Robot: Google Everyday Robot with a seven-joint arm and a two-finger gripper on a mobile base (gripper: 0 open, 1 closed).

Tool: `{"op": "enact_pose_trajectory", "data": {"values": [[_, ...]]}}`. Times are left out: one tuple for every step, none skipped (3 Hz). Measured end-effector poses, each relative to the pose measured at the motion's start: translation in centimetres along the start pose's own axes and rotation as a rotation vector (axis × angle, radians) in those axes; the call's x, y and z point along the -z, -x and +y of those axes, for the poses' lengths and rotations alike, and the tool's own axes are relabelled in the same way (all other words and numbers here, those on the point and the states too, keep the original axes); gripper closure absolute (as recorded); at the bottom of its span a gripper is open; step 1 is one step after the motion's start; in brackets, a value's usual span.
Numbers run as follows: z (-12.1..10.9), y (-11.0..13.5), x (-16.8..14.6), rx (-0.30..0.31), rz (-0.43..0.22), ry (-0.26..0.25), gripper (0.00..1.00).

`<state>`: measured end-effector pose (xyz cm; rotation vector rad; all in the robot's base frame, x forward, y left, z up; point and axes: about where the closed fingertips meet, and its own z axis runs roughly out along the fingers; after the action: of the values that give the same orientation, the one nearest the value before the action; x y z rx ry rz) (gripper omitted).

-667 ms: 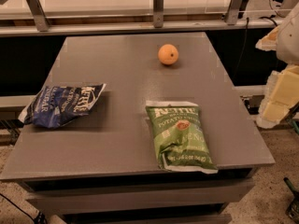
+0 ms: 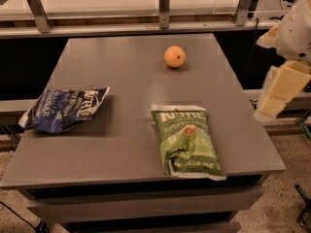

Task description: Move orange near green jalapeno chip bag

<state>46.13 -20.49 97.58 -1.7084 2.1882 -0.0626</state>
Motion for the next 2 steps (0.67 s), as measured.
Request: {"op": "enact_pose_trajectory", "data": {"values": [[-4.9,3.7,-2.8,0.014,-0.121,-0.011,0.00],[-10.1,6.2,-4.9,-0.014,-0.205,-0.035,0.00]]}}
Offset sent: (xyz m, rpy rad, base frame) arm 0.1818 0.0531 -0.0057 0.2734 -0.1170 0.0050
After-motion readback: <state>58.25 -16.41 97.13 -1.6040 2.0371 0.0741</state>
